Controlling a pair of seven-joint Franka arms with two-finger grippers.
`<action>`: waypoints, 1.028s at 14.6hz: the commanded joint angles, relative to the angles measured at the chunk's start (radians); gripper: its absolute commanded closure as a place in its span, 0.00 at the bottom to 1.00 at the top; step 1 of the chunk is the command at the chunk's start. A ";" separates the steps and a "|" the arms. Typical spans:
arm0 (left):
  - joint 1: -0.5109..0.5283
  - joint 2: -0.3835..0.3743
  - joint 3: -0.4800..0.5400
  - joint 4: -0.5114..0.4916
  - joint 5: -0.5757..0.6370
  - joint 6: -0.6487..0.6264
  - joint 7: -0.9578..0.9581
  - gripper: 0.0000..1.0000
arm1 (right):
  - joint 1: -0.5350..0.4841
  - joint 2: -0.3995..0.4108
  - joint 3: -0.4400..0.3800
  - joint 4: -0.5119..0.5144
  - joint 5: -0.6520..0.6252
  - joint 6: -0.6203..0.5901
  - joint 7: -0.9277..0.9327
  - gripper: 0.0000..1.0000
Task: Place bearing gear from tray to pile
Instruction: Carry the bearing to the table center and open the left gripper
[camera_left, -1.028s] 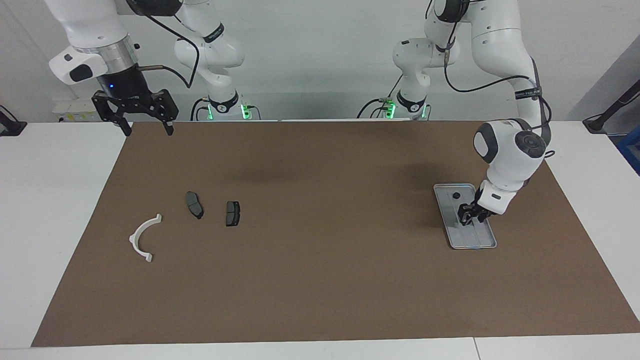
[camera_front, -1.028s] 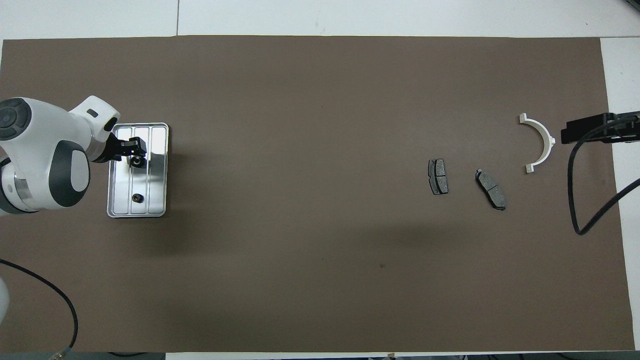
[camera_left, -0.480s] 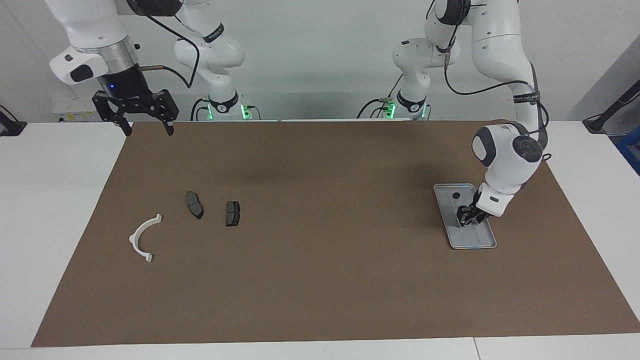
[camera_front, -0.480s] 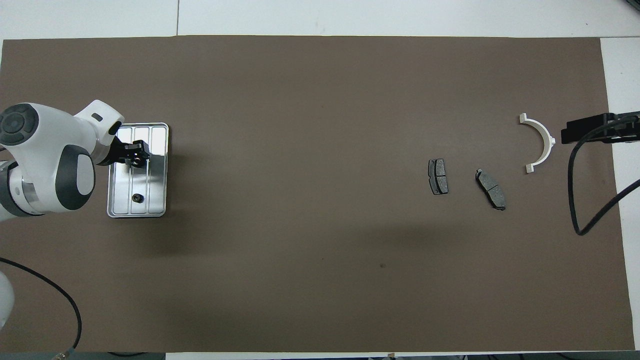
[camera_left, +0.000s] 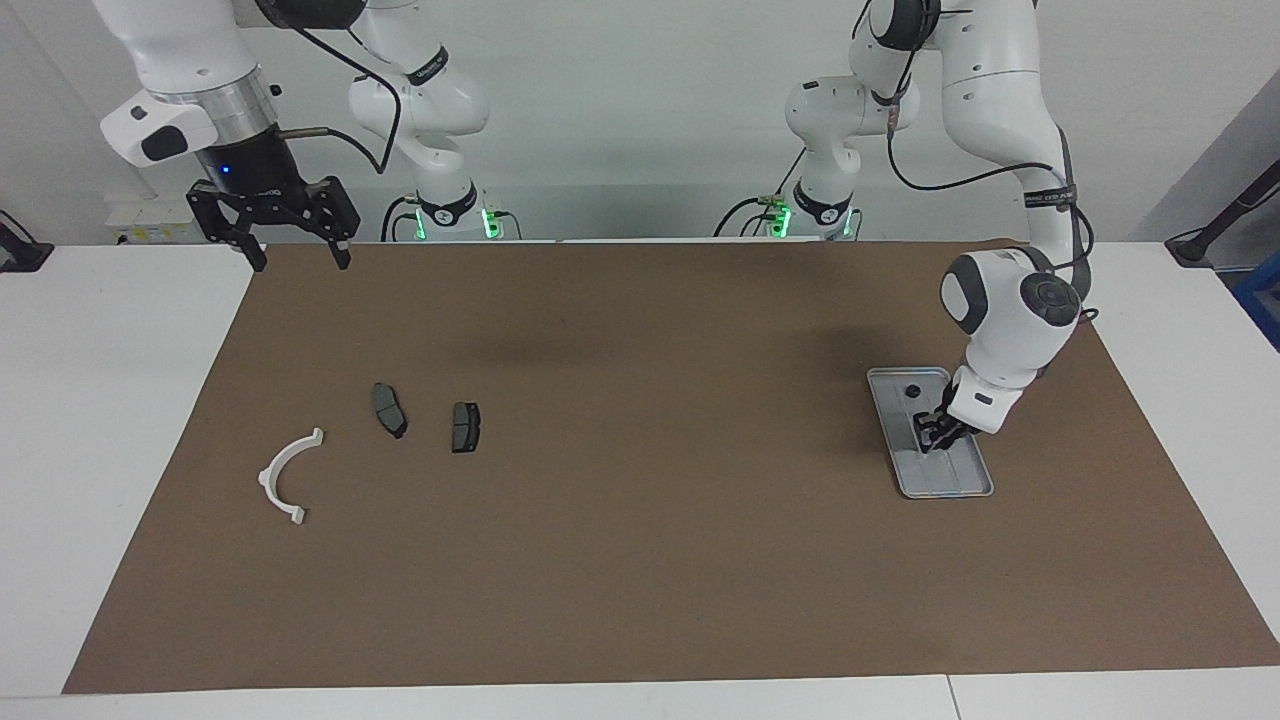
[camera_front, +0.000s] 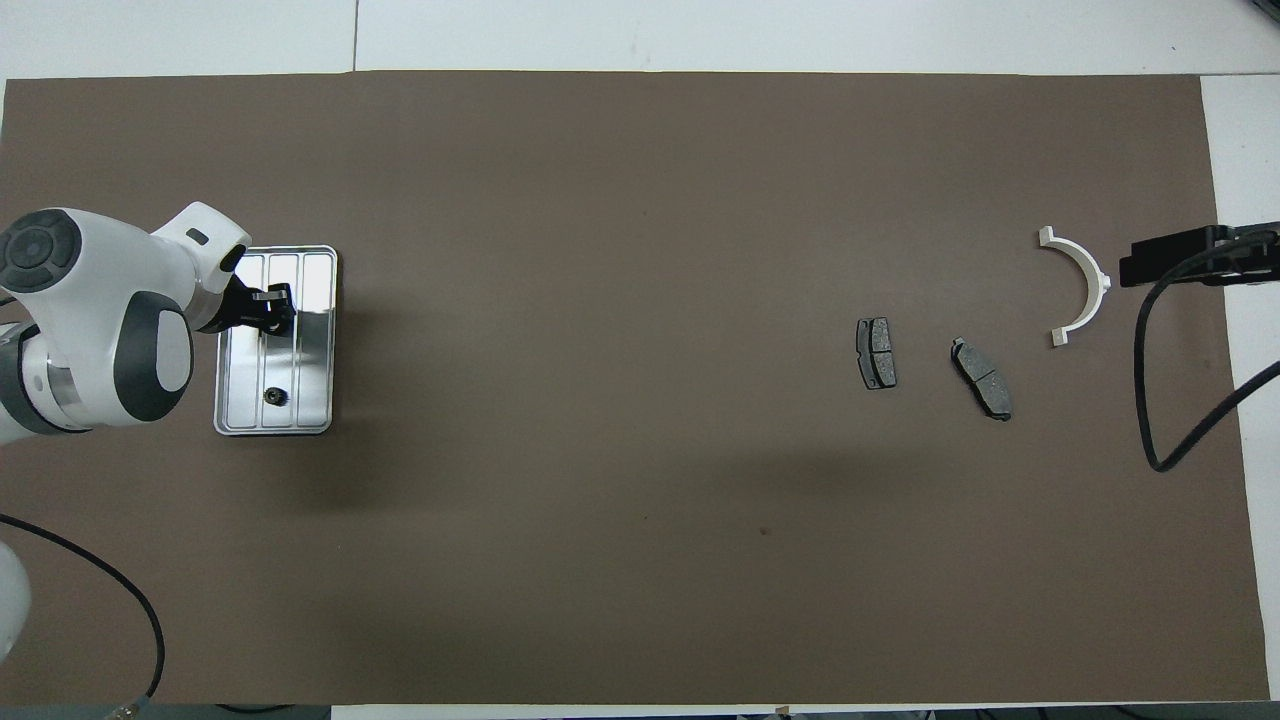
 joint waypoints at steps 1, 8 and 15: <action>-0.032 0.005 0.000 0.092 -0.011 -0.124 -0.043 1.00 | 0.001 -0.020 0.004 -0.013 0.017 0.002 0.004 0.00; -0.420 0.045 0.002 0.283 -0.013 -0.239 -0.701 1.00 | 0.042 -0.026 0.004 -0.021 0.014 0.006 0.010 0.00; -0.632 0.113 0.005 0.222 -0.019 -0.092 -0.895 1.00 | 0.052 -0.054 0.004 -0.065 0.015 -0.026 0.014 0.00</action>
